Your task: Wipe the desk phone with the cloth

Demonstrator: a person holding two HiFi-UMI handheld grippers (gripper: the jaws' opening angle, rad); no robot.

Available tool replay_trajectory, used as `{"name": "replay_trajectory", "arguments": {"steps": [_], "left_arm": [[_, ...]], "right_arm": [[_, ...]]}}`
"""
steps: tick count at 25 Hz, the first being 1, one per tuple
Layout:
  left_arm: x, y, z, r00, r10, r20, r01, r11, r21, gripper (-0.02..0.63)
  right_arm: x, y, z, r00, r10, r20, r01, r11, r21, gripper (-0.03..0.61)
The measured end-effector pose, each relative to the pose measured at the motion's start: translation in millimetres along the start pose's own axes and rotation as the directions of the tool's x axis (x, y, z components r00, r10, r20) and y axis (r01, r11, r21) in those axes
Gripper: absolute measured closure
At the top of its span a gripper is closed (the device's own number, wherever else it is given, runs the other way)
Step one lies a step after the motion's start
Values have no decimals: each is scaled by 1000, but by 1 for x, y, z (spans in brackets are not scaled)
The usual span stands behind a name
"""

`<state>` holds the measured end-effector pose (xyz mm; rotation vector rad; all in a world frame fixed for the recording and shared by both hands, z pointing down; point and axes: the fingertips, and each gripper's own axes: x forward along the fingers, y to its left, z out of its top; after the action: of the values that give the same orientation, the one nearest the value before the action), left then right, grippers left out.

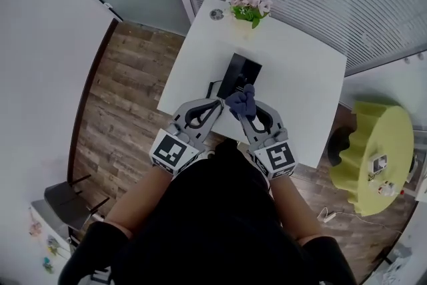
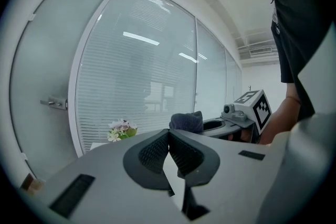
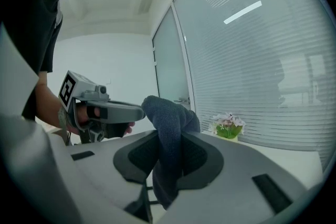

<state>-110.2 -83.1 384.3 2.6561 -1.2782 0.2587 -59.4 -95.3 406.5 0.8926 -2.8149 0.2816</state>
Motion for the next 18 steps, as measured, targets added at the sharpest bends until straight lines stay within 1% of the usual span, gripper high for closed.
{"name": "replay_trajectory", "arguments": {"steps": [3,6,8,10,13,15,18], "left_arm": [[19,9,3,999,1,-46,0,1000,15,604],[38,16,-2,998,-12,-57,12,1000,2,604],[51,24,-5,998,-11,-65,11,1000,-3,604],[62,31,-8,997,-13,-78,13,1000,-2,604],[78,40,-15,994,-27,-103,29,1000,9,604],[89,48,-18,993,-39,-113,41,999,15,604],[104,63,-25,991,-56,-125,59,998,16,604]], "right_arm": [[10,-16,-13,998,-19,-52,17,999,-46,485],[20,-32,-31,991,-34,-129,23,996,-83,485],[28,-45,-45,981,-50,-189,29,993,-114,485],[36,-58,-59,965,-79,-250,37,985,-166,485],[43,-73,-78,934,-132,-332,45,966,-256,485],[49,-81,-86,915,-161,-369,46,952,-302,485],[65,-89,-95,889,-183,-419,27,936,-351,485]]}}
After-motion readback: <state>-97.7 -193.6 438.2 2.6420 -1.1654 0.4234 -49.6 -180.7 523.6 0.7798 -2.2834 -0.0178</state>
